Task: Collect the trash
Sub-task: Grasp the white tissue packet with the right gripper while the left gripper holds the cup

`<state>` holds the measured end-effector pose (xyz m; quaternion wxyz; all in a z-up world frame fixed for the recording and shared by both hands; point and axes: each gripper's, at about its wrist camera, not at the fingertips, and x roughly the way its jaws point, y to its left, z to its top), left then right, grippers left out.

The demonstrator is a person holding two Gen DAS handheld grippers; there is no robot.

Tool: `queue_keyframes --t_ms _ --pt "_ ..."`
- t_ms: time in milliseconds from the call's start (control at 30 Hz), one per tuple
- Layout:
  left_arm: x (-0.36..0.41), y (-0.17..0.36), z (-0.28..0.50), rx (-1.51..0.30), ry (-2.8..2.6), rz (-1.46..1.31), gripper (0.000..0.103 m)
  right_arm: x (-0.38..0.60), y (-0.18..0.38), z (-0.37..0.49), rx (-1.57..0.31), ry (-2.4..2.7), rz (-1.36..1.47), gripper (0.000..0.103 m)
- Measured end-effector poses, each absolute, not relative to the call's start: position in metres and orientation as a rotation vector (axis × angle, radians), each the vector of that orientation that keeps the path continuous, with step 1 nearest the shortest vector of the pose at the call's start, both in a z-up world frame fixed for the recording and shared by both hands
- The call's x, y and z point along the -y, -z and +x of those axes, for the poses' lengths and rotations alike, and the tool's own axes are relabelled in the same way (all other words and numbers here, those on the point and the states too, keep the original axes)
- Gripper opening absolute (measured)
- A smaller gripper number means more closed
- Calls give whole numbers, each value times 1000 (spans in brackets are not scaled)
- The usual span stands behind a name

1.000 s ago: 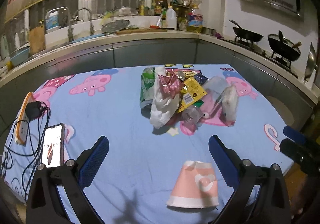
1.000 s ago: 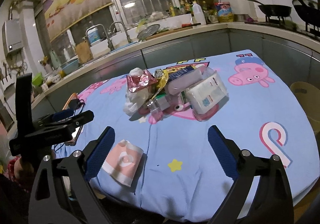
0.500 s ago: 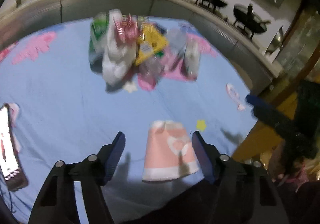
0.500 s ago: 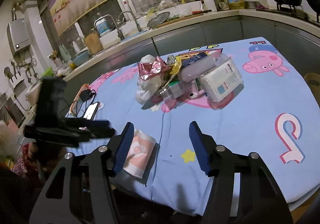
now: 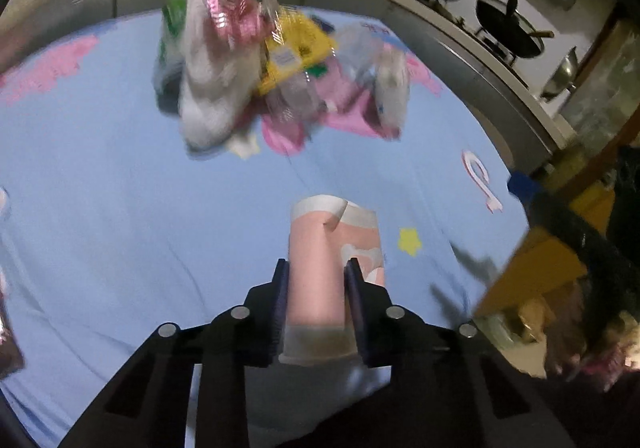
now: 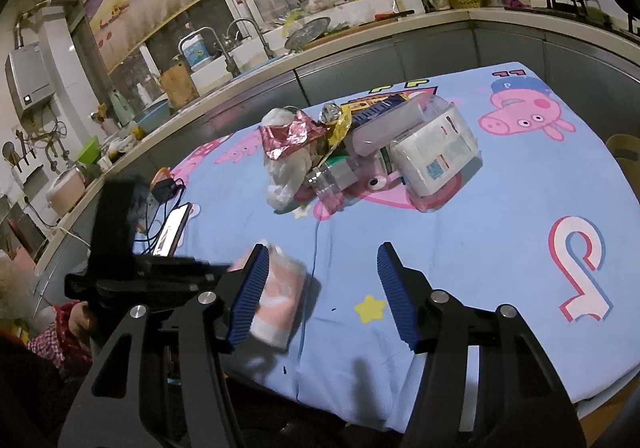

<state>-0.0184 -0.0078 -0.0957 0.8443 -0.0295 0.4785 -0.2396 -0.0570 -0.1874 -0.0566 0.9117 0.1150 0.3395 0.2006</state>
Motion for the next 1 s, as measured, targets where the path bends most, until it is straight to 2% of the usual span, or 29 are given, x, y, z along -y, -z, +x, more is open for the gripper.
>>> queue_keyframes --t_ms 467,767,800,833,867,1000 --pt "20 34 -6 -762 337 72 27 187 29 -33 -572 -318 102 56" --pt "16 12 -4 -692 340 38 27 244 75 55 -759 -178 371 58" --pt "16 12 -3 -693 341 36 28 240 75 64 -760 -164 357 64" --pt "17 12 -2 -696 342 34 28 236 76 69 -758 -155 342 77" --pt "18 13 1 -702 343 31 28 230 77 76 -758 -154 324 80" --pt "23 14 6 -717 355 23 28 196 85 92 -771 -145 187 80"
